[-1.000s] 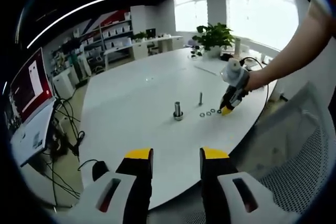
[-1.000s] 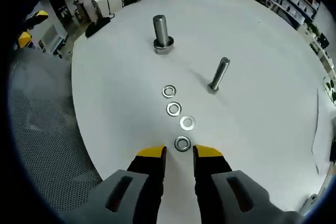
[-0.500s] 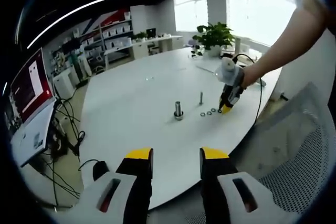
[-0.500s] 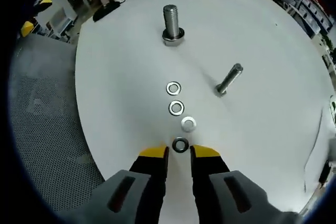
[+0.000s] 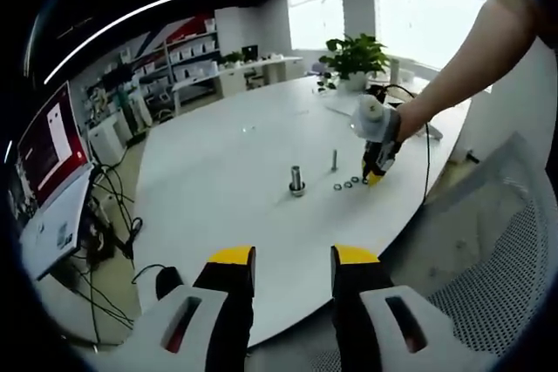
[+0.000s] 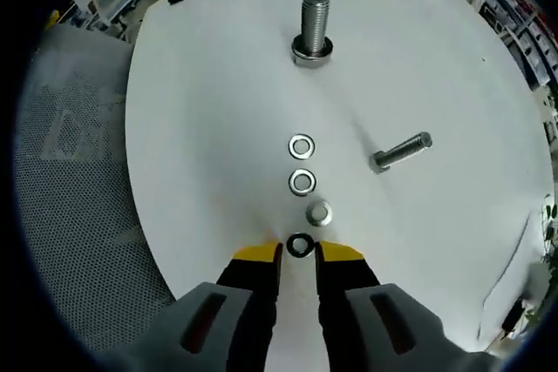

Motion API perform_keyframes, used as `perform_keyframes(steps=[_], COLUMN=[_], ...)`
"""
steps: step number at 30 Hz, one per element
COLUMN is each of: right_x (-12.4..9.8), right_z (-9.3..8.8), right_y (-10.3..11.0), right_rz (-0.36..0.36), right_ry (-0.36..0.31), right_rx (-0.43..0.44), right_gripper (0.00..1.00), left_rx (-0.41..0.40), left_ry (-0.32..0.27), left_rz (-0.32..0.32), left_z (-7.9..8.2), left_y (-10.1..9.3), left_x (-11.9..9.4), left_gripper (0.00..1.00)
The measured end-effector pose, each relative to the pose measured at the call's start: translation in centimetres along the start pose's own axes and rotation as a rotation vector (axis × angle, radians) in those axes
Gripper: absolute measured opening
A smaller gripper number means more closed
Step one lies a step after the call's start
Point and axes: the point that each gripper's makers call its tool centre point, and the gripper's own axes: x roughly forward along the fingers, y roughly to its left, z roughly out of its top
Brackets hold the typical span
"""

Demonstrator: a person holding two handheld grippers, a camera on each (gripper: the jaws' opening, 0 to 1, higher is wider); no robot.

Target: Place the washer onto the threaded stud by aligning its center hole with the stud, sliding it down to the base, and recovering from edge contact or off-axis alignment until the washer reaches the visible bottom stop.

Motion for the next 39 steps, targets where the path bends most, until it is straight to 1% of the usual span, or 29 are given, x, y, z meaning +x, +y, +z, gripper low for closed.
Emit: perform_keyframes(steps=[1,3,6,9,12,15,19,21,24,30,32,34,35,39], right_x=[0.03,-0.02,0.01,0.07,-0.01,-0.03,-0.02,0.13,0.07,-0.17,-0.19,-0.22,-0.26,-0.31], right_z=[-0.01,-0.02,0.03,0.03,-0.07,-0.17,-0.23,-0.27,-0.25,-0.26,-0.18,-0.11,-0.21,-0.18], right_y=[-0.04,-0.03,0.15,0.02,0.04,0.06,0.02,-0.32,-0.36,0.05,-0.03,-0.08,-0.08,0.14], right_rz=[0.001,-0.003,-0.007,-0.011,-0.016,-0.023,-0.032,-0.035,-0.033,-0.043,-0.035,-0.029,-0.030,-0.037], right_ry=[0.010,0.043,0.088,0.105,0.101,0.083,0.059,0.034,0.000,-0.044,-0.070,-0.111,-0.121,-0.128], right_rx=[-0.005,-0.042,-0.059,-0.055,-0.046,-0.031,-0.035,-0.021,0.025,0.041,0.065,0.105,0.105,0.100], right_gripper=[0.17,0.16,0.16,0.16,0.16,0.16,0.15,0.15,0.14,0.14,0.14,0.13,0.13,0.13], left_rx=[0.002,0.006,0.008,0.003,0.004,0.006,0.006,0.008,0.009,0.005,0.006,0.008,0.009,0.005], left_ry=[0.001,0.002,0.003,-0.006,-0.004,-0.004,-0.002,-0.001,0.000,-0.001,0.002,0.009,0.010,0.007], left_rz=[0.000,0.000,0.001,0.005,0.008,0.009,0.009,0.009,0.014,0.017,0.017,0.015,0.015,0.016], left_z=[-0.02,-0.03,-0.03,0.13,0.06,0.07,0.03,0.00,-0.02,0.01,-0.08,-0.20,-0.22,-0.16], left_y=[-0.01,-0.06,-0.06,0.03,0.06,0.03,0.05,0.02,0.14,0.24,0.23,0.18,0.18,0.26], left_x=[0.00,0.00,-0.02,-0.09,-0.08,-0.08,-0.09,-0.09,-0.10,-0.09,-0.08,-0.03,-0.01,-0.02], left_gripper=[0.32,0.32,0.32,0.32,0.32,0.32,0.32,0.32,0.32,0.32,0.32,0.32,0.32,0.32])
